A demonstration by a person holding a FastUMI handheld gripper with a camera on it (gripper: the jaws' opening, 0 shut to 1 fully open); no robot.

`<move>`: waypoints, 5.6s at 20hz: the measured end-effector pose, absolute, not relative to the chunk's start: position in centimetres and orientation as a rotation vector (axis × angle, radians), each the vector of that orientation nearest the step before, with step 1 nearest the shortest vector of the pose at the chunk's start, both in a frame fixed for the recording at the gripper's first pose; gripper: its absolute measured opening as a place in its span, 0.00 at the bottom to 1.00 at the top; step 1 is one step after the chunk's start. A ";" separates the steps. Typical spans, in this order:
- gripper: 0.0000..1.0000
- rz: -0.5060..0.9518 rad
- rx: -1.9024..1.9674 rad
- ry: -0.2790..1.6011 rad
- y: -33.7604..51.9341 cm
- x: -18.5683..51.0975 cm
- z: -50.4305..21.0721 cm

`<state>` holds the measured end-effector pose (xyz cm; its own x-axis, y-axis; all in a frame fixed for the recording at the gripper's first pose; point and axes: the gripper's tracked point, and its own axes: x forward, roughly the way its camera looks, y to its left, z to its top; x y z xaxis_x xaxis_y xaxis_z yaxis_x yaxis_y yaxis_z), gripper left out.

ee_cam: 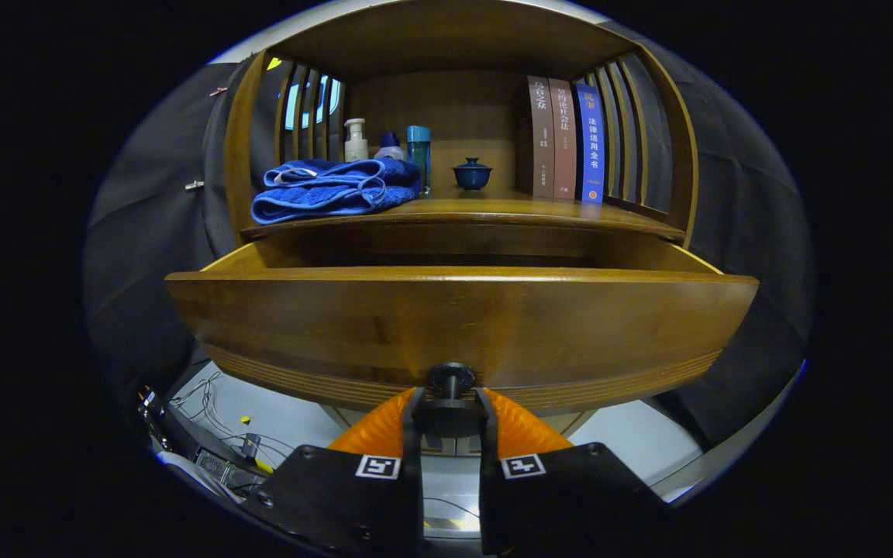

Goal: Pull open the drawer, take out the items inside it, and place them on the countertop above the cabinet.

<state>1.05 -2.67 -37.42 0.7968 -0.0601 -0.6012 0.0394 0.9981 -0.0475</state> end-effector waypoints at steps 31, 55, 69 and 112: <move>1.00 -0.092 0.054 0.744 -3.6 -4.2 -26.3; 0.92 -0.086 -0.073 1.389 -6.9 6.9 -40.6; 0.50 -0.044 -0.073 1.470 -6.2 6.7 -40.8; 0.51 -0.112 0.054 1.018 -3.9 23.8 -23.9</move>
